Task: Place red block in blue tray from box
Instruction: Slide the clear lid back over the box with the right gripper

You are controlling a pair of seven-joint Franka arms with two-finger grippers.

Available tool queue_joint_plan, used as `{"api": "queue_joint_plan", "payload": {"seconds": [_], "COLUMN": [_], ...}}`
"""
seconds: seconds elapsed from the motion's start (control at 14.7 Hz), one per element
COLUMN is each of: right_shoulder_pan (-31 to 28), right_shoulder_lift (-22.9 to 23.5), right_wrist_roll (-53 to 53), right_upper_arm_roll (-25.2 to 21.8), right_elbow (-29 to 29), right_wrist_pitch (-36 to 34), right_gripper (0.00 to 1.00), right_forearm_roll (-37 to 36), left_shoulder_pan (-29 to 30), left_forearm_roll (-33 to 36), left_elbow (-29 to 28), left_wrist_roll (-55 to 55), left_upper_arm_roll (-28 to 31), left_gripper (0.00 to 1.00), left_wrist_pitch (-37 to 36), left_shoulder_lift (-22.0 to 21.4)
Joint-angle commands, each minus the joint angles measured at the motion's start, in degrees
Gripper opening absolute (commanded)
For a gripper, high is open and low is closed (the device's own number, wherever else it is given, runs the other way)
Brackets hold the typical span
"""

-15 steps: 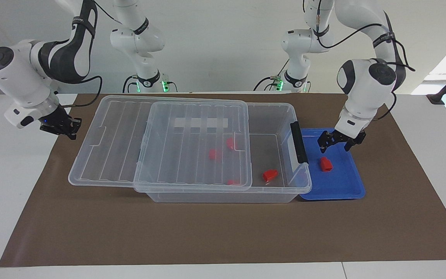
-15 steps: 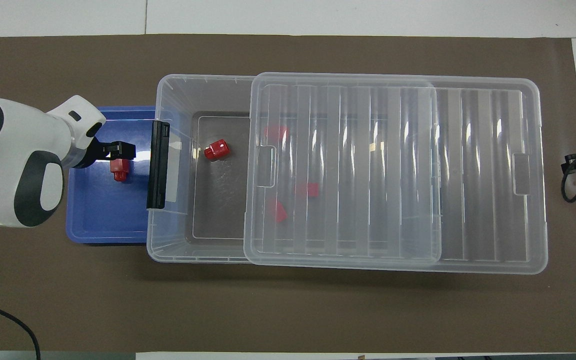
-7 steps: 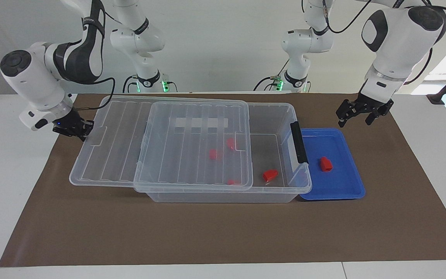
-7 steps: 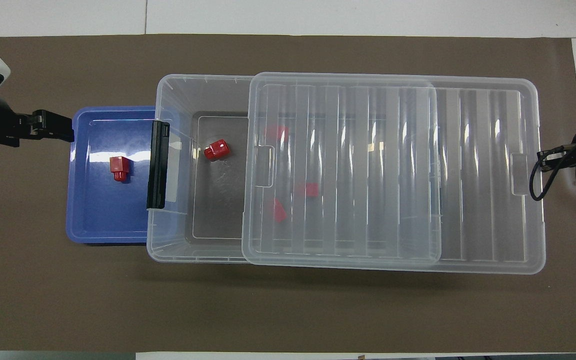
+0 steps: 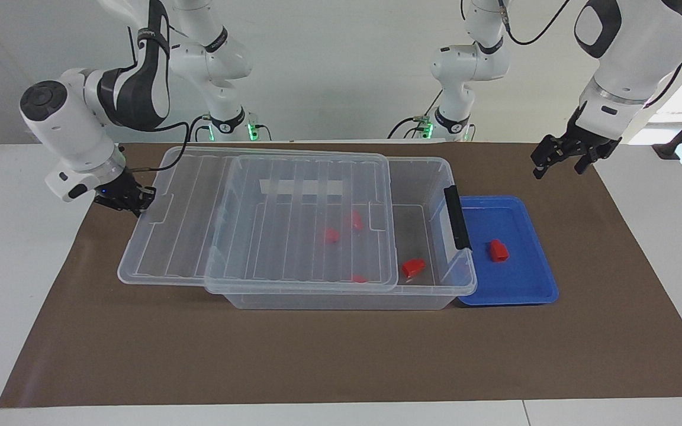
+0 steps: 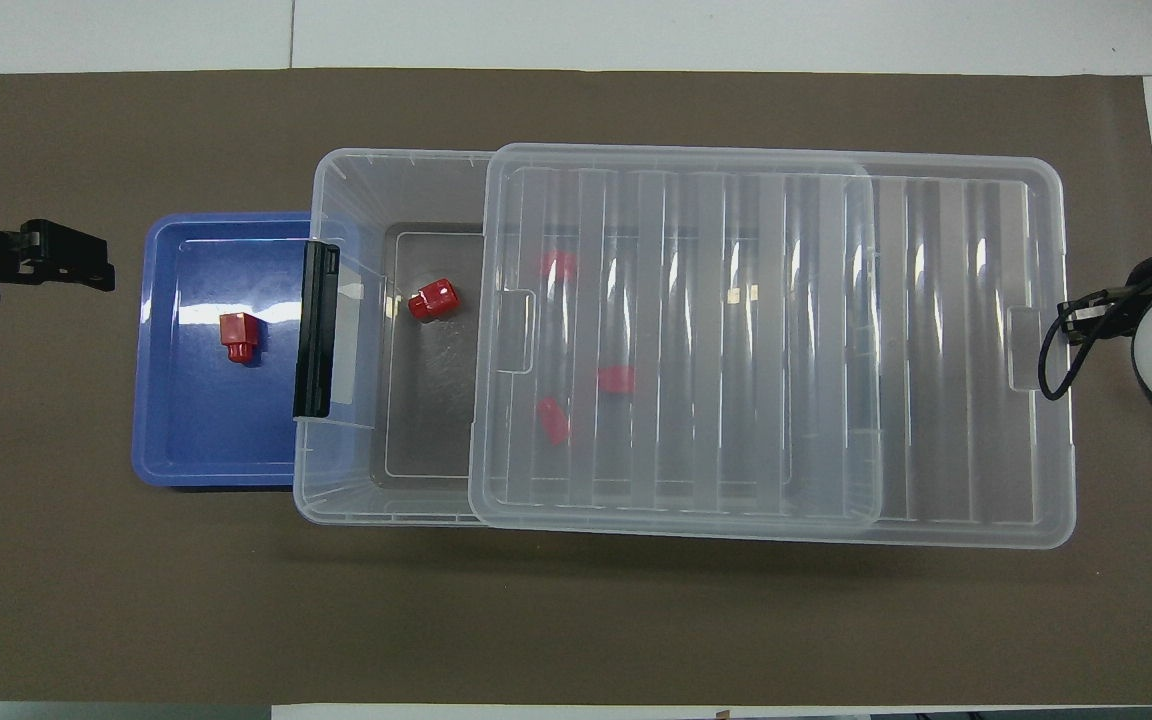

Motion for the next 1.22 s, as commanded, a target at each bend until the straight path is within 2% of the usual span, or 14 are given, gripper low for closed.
{"api": "queue_joint_plan", "payload": {"seconds": [0.0,0.41,0.68,1.15], "right_shoulder_pan": [-0.3,-0.3,-0.3,-0.3], "right_shoulder_lift": [-1.9,-2.0,-3.0,-2.3], "right_wrist_roll": [3.8,8.9,10.6,13.7], "right_upper_arm_roll": [3.0,6.0,7.3,8.9], "right_elbow": [-2.7,-3.1,-5.7,-5.6], "right_wrist_pitch": [1.9,2.1,4.8,5.2], "right_gripper": [0.00,0.00,0.00,0.00], "right_forearm_roll": [0.4,0.4,0.6,0.8], "left_shoulder_pan": [0.6,1.1,1.1,1.2], "left_forearm_roll": [0.1,0.1,0.1,0.1], "left_elbow": [0.0,-0.6,-0.6,-0.6], "left_wrist_roll": [2.2,1.7,1.7,1.8], "left_upper_arm_roll": [-0.1,-0.4,-0.4,-0.4], "left_gripper": [1.00,1.00,1.00,1.00], "left_wrist_pitch": [-1.4,-1.2,-1.1,-1.1], "left_shoulder_lift": [-1.0,-1.3,-1.4,-1.4]}}
